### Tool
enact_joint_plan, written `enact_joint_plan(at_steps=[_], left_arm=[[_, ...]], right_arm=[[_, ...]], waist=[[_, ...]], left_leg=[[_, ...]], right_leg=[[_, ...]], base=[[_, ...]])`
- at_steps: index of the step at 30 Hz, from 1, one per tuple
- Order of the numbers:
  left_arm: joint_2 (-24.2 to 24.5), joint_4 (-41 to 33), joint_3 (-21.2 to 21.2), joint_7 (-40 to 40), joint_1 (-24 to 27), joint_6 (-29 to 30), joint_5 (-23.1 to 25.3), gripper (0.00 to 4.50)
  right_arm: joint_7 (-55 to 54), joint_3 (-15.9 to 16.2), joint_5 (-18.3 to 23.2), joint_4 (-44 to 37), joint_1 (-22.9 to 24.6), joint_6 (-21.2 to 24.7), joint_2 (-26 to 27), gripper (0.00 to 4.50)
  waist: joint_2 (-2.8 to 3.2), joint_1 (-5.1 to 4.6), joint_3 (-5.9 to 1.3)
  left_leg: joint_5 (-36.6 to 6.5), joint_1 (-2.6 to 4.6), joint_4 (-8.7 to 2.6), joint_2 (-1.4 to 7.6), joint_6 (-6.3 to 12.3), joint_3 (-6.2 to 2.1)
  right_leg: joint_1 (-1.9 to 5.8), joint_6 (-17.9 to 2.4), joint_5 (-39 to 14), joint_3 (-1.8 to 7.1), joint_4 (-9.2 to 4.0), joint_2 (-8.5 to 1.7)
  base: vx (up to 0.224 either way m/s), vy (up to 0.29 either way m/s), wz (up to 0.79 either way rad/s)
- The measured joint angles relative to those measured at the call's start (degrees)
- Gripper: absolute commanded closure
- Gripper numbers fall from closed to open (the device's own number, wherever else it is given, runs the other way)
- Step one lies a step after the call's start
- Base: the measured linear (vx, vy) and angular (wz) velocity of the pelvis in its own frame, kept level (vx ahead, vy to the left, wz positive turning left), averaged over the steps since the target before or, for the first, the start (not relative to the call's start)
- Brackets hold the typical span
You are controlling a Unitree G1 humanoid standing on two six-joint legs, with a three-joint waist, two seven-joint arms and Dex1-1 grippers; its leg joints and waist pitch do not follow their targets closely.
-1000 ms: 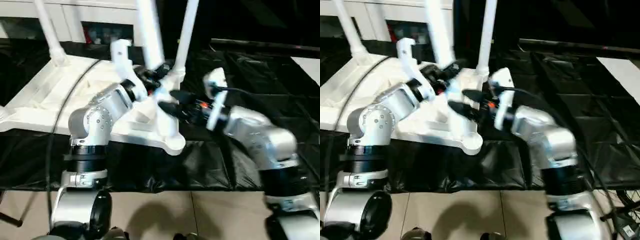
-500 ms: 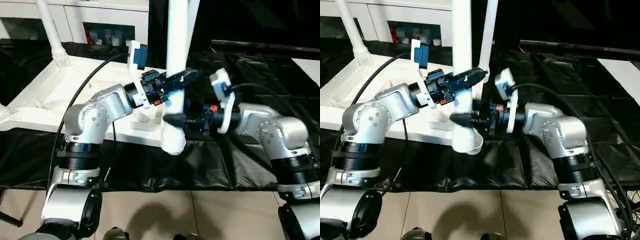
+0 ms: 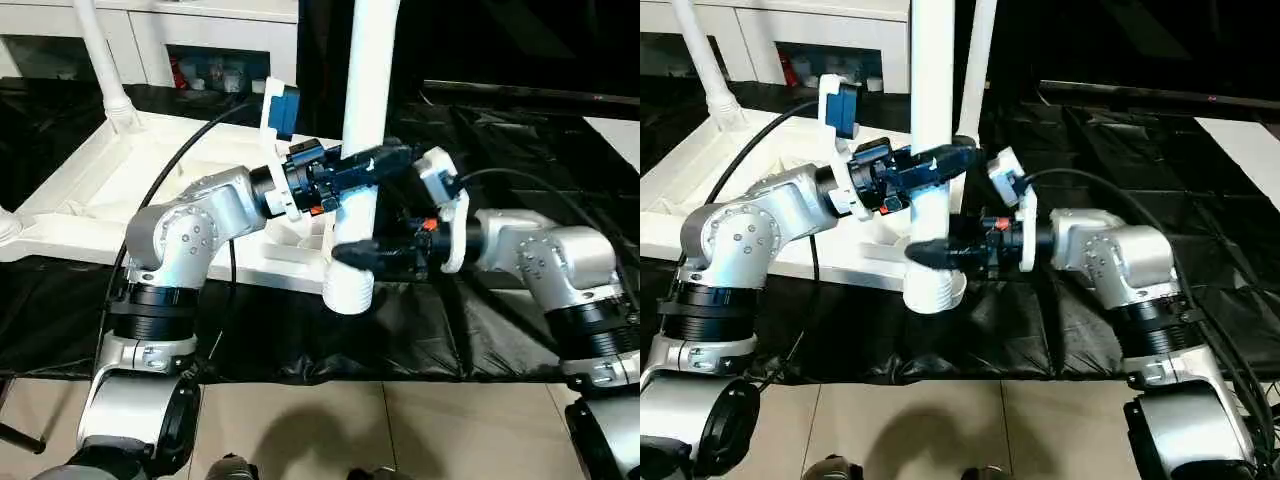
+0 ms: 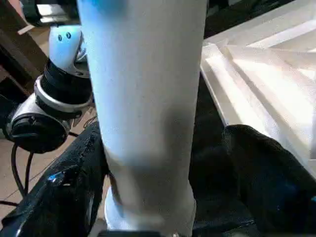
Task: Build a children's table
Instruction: Pick table leg
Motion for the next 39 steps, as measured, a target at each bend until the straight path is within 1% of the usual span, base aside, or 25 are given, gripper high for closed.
enact_joint_plan(at_steps=[4, 8, 9, 10, 11, 13, 14, 17, 19, 20, 22, 25, 26, 28, 30, 34, 36, 39], left_arm=[[-0.98, 0.0, -0.79, -0.1, 0.0, 0.0, -0.03, 2.62], [-1.03, 0.0, -0.92, -0.31, 0.0, -0.01, -0.03, 2.62], [-1.03, 0.0, -0.92, -0.35, 0.0, -0.01, -0.03, 2.62], [-1.01, 0.0, -0.93, -0.39, 0.0, -0.01, -0.03, 2.62], [-0.96, 0.0, -0.95, -0.39, 0.0, -0.01, -0.03, 2.62], [-0.86, 0.0, -0.96, -0.39, 0.0, -0.01, -0.02, 2.62], [-0.81, 0.0, -0.96, -0.39, 0.0, -0.02, 0.0, 2.62], [-0.67, 0.01, -0.98, -0.39, 0.0, -0.04, 0.06, 2.62], [-0.5, 0.0, -1.01, -0.39, 0.0, -0.05, 0.11, 2.62], [-0.47, 0.0, -1.03, -0.39, 0.0, -0.05, 0.12, 2.62], [-0.32, 0.0, -1.11, -0.43, 0.0, -0.09, 0.21, 2.62], [0.02, 0.01, -1.19, -0.62, 0.0, -0.38, 0.41, 2.62], [0.05, 0.01, -1.22, -0.62, 0.0, -0.39, 0.48, 2.27], [0.02, 0.05, -1.06, -0.6, 0.0, -0.37, 0.51, 1.92], [-0.19, 0.12, -0.49, -0.39, 0.0, -0.31, 0.48, 1.87], [-2.1, 0.49, 1.49, 0.91, 0.0, -2.09, 0.32, 1.53], [-3.86, 0.9, 3.0, 2.63, -0.06, -4.29, 0.06, 1.53], [-7.47, 3.42, 7.16, 7.67, -2.01, -9.41, -1.48, 1.53]], right_arm=[[0.53, 0.85, 0.01, 0.0, 0.0, 0.35, 0.65, 0.65], [0.62, 0.87, 0.01, 0.0, 0.0, 0.38, 0.72, 0.65], [0.65, 0.87, 0.01, 0.0, 0.0, 0.39, 0.75, 0.82], [0.7, 0.87, 0.01, 0.0, 0.0, 0.4, 0.81, 0.93], [0.83, 0.88, 0.01, 0.0, 0.0, 0.4, 0.88, 0.93], [1.13, 0.89, 0.03, 0.0, 0.0, 0.41, 1.03, 1.19], [1.18, 0.91, 0.06, 0.0, 0.0, 0.42, 1.07, 1.19], [1.33, 1.01, 0.27, 0.0, 0.0, 0.49, 1.08, 1.52], [1.79, 1.06, 0.34, 0.0, 0.0, 0.5, 1.13, 1.68], [1.84, 1.09, 0.35, 0.0, 0.0, 0.5, 1.13, 1.68], [1.76, 1.14, 0.27, 0.0, 0.0, 0.41, 1.22, 1.9], [1.75, 1.18, 0.25, 0.0, 0.0, 0.17, 1.67, 2.1], [1.73, 1.24, 0.23, 0.0, 0.0, 0.09, 1.72, 2.27], [1.45, 1.25, 0.14, 0.0, 0.0, -0.33, 2.35, 2.39], [0.55, 1.04, -0.06, 0.05, 0.0, -0.81, 2.73, 2.5], [-2.23, -0.78, -0.19, 0.37, 0.01, -2.21, 4.66, 2.56], [-4.18, -2.23, -0.13, 0.54, 0.02, -2.99, 5.66, 2.57], [-8.52, -4.52, -0.17, 1.32, 0.23, -5.13, 7.73, 2.59]], waist=[[0.0, 0.02, 0.0], [0.0, 0.01, 0.0], [0.0, 0.01, 0.0], [0.0, 0.01, 0.0], [0.0, 0.0, 0.0], [0.0, 0.01, 0.0], [0.0, 0.01, 0.0], [0.0, 0.02, 0.0], [0.0, 0.04, 0.0], [0.0, 0.03, 0.0], [0.0, 0.02, 0.0], [0.0, 0.0, 0.0], [0.0, 0.0, 0.0], [0.0, 0.0, 0.0], [0.0, 0.0, 0.0], [0.0, 0.02, 0.0], [0.0, 0.09, 0.0], [0.0, 0.09, 0.0]], left_leg=[[0.0, -0.01, 0.0, 0.0, 0.0, 0.0], [0.0, 0.0, 0.0, 0.0, 0.0, 0.0], [0.0, 0.0, 0.0, 0.0, 0.0, 0.0], [0.0, 0.0, 0.01, 0.0, 0.0, 0.0], [0.0, 0.0, 0.01, 0.0, 0.0, 0.0], [0.0, 0.0, 0.01, 0.0, 0.0, 0.0], [0.0, 0.0, 0.01, 0.0, 0.0, 0.0], [0.0, 0.0, 0.01, 0.0, 0.0, 0.0], [0.0, 0.0, 0.01, 0.0, 0.0, 0.0], [0.0, 0.0, 0.02, 0.0, 0.0, 0.0], [0.0, 0.0, 0.02, 0.0, 0.0, 0.0], [0.0, 0.01, 0.02, 0.01, 0.0, 0.0], [0.0, 0.01, 0.02, 0.01, 0.0, 0.0], [0.0, 0.01, 0.02, 0.01, 0.0, 0.0], [0.0, -0.01, 0.03, 0.01, 0.0, 0.0], [0.0, -0.01, 0.04, 0.01, 0.0, 0.0], [0.0, -0.01, 0.05, 0.01, 0.0, -0.01], [0.0, -0.05, 0.11, 0.01, 0.0, -0.01]], right_leg=[[0.0, 0.0, 0.0, 0.0, 0.0, 0.0], [0.0, 0.0, 0.0, 0.0, 0.01, 0.0], [0.0, 0.0, 0.0, 0.0, 0.01, 0.0], [0.0, 0.0, 0.0, 0.0, 0.01, 0.0], [0.0, 0.0, 0.0, 0.0, 0.01, 0.0], [0.0, 0.0, 0.0, 0.0, 0.01, 0.0], [0.0, 0.0, 0.0, 0.0, 0.01, 0.0], [0.0, 0.0, 0.0, 0.0, 0.01, 0.0], [0.0, 0.0, 0.0, 0.0, 0.01, 0.0], [0.01, 0.0, 0.0, 0.0, 0.01, 0.0], [0.01, 0.0, 0.0, 0.0, 0.01, 0.0], [0.0, 0.0, 0.0, 0.0, 0.03, 0.0], [0.0, -0.01, 0.0, 0.0, 0.03, 0.0], [0.0, 0.0, 0.0, 0.0, 0.03, 0.0], [-0.01, 0.0, 0.0, 0.0, 0.03, 0.0], [0.0, -0.01, 0.0, 0.0, 0.03, 0.0], [0.02, -0.01, 0.0, 0.0, 0.02, -0.01], [0.01, -0.03, 0.02, -0.01, 0.03, -0.01]], base=[[0.0, 0.0, 0.0], [0.0, 0.0, 0.0], [0.0, 0.0, 0.0], [0.0, 0.0, 0.0], [0.0, 0.0, 0.0], [0.0, 0.0, 0.0], [0.0, 0.0, 0.0], [0.0, 0.0, 0.0], [0.0, 0.0, 0.0], [0.0, 0.0, 0.0], [0.0, 0.0, 0.0], [0.0, 0.0, 0.0], [0.0, 0.0, 0.0], [0.0, 0.0, 0.0], [0.0, 0.0, 0.0], [0.0, 0.0, 0.0], [0.0, 0.0, 0.0], [0.0, 0.0, 0.0]])
